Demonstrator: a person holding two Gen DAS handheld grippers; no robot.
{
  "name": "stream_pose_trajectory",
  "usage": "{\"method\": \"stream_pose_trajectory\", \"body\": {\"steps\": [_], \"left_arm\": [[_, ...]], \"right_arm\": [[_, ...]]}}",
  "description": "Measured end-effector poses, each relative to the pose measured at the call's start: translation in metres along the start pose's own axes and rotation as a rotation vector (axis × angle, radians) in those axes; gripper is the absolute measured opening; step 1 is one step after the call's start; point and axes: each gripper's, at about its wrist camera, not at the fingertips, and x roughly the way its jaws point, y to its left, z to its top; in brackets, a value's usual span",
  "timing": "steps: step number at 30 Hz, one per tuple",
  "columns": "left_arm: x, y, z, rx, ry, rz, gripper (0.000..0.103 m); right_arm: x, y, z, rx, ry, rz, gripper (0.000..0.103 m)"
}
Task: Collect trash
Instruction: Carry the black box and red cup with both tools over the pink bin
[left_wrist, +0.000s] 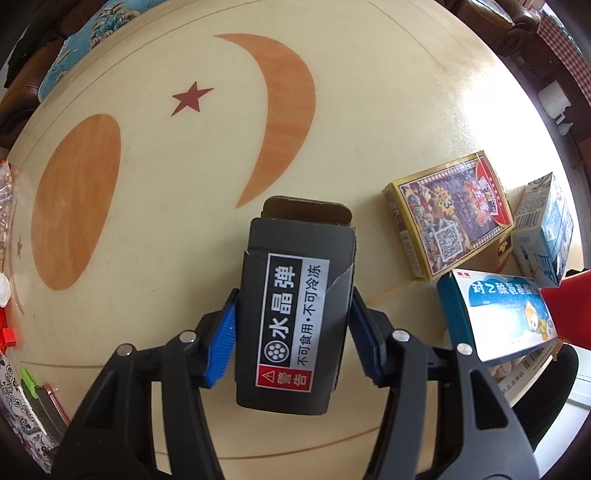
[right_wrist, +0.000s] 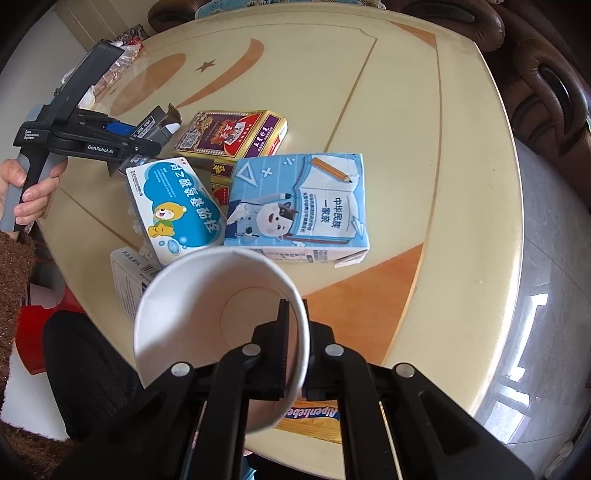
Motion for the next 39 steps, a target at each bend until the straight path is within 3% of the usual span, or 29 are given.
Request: {"method": "stream_pose_trajectory", "body": {"steps": [7,14,16,22,28,39], "left_arm": [[0.003,0.000,-0.012,-0.048,0.007,0.008,0.056],[-0.017,-0.016,-0.020,-0.046,-0.046,0.017,0.056],[-0.029,-0.021,-0.044,-0.045,-0.060,0.025,0.056],[-0.059,-0.030,-0.073,-0.042,-0.112,0.025,0.056],[-0.120,-0.041,-0.102,-0.016,-0.165,0.024,0.056],[-0.171,-0.072,-0.164,0.038,-0.239,0.020,0.056]], "right_arm": [[-0.006,0.005,0.000,-0.008,-0.014,-0.027,0.005],[-0.030,0.004,0.001,0.015,-0.068,-0.061,0.005],[-0.038,0.004,-0.001,0.016,-0.082,-0.075,0.005],[-0.070,0.014,-0.006,0.012,-0.149,-0.084,0.005],[-0.104,0.029,-0.019,-0.008,-0.210,-0.091,0.005],[-0.143,0.059,-0.057,-0.029,-0.276,-0.099,0.005]]}}
